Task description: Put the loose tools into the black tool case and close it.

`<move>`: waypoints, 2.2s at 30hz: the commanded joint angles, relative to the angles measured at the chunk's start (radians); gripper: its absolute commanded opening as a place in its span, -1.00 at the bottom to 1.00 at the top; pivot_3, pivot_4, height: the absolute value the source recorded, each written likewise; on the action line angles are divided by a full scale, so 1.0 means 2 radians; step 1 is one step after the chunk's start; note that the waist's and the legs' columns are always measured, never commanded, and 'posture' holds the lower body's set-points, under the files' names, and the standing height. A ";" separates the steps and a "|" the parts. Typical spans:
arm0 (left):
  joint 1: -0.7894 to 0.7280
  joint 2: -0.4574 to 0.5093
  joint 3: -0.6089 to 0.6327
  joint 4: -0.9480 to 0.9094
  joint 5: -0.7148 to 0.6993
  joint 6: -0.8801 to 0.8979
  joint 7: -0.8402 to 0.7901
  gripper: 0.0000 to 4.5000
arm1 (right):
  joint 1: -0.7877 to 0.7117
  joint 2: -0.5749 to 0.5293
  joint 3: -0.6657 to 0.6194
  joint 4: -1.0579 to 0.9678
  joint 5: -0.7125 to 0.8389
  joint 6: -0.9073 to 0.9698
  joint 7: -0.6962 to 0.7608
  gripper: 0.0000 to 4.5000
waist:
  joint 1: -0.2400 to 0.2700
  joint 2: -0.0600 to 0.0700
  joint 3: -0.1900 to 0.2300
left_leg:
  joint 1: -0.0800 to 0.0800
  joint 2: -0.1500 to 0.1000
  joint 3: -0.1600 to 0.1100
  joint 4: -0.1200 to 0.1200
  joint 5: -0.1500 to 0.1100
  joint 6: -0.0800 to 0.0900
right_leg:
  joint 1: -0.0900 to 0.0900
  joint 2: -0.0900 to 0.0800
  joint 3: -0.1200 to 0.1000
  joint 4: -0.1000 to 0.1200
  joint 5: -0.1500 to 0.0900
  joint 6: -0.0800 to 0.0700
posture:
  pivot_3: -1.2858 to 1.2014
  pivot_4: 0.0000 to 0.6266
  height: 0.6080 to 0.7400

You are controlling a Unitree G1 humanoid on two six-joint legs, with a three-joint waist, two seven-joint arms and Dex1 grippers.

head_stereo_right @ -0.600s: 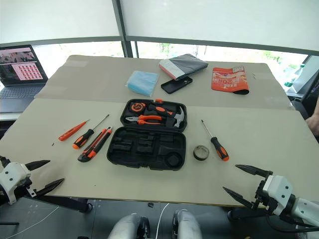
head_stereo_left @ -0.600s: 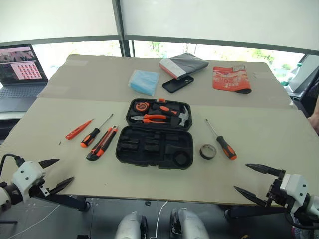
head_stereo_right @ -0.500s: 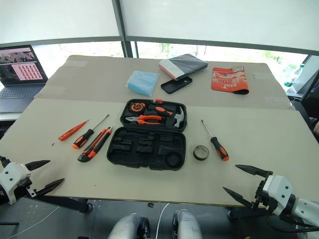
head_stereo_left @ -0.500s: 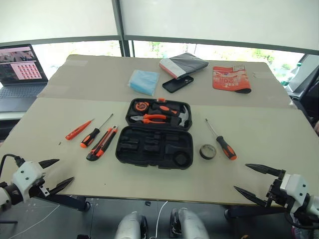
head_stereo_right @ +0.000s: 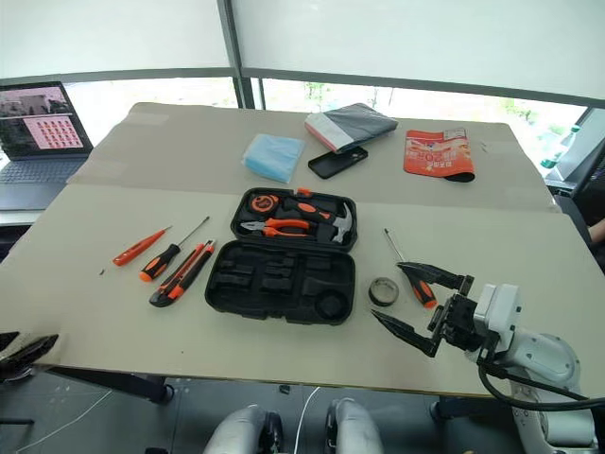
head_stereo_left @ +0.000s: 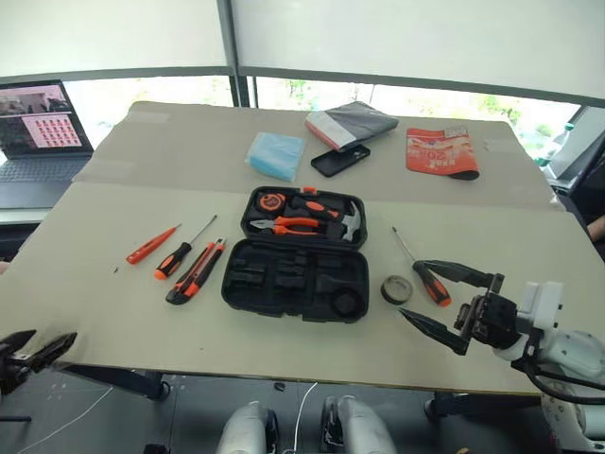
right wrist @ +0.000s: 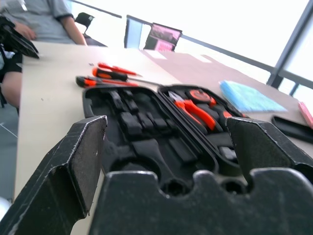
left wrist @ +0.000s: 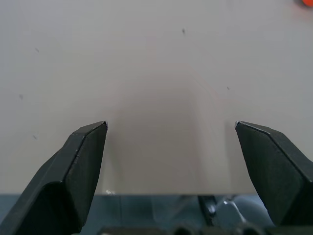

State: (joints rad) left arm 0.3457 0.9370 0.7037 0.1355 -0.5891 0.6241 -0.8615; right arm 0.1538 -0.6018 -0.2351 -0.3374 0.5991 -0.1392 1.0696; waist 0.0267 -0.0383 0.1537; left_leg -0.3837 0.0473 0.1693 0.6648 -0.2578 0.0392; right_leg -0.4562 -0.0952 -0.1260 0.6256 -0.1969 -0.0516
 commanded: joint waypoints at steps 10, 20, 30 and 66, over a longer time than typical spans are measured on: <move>-0.313 0.078 -0.234 -0.017 0.027 0.148 0.017 0.99 | -0.012 0.022 0.021 0.009 -0.012 -0.048 0.026 1.00 | -0.005 0.000 0.000 | 0.000 -0.001 0.001 0.000 0.003 -0.005 | 0.000 0.002 0.001 0.001 0.000 0.000 | 0.03 -0.52 1.00; -0.475 0.011 -0.368 0.125 0.119 0.099 -0.014 0.99 | 0.004 0.020 0.015 -0.007 -0.017 -0.044 0.009 1.00 | -0.007 -0.001 0.000 | 0.000 -0.001 0.001 0.002 0.003 -0.004 | 0.000 0.003 0.001 0.003 0.000 0.000 | 0.03 -0.52 1.00; -0.499 -0.017 -0.380 0.192 0.163 0.055 -0.035 0.22 | 0.002 0.010 0.012 -0.028 -0.022 -0.032 -0.019 1.00 | -0.007 -0.001 0.000 | -0.002 0.000 0.000 0.007 0.002 0.004 | 0.000 0.002 0.001 0.004 0.000 0.000 | 0.03 -0.52 1.00; -0.612 -0.153 -0.516 0.193 0.358 -0.411 -0.176 -0.63 | -0.043 -0.050 -0.037 -0.001 0.012 0.066 -0.029 1.00 | -0.007 -0.001 0.000 | -0.004 -0.002 0.000 0.010 0.000 0.008 | 0.001 0.003 0.001 0.003 0.001 0.002 | 0.03 -0.52 1.00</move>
State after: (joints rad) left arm -0.8531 0.6341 -0.3258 0.5239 0.1090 -0.1684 -1.2240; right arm 0.0656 -0.7040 -0.2970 -0.2991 0.6116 -0.0144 1.0208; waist 0.0130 -0.0401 0.1527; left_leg -0.3925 0.0424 0.1698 0.6857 -0.2572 0.0547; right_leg -0.4545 -0.0900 -0.1241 0.6322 -0.1949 -0.0474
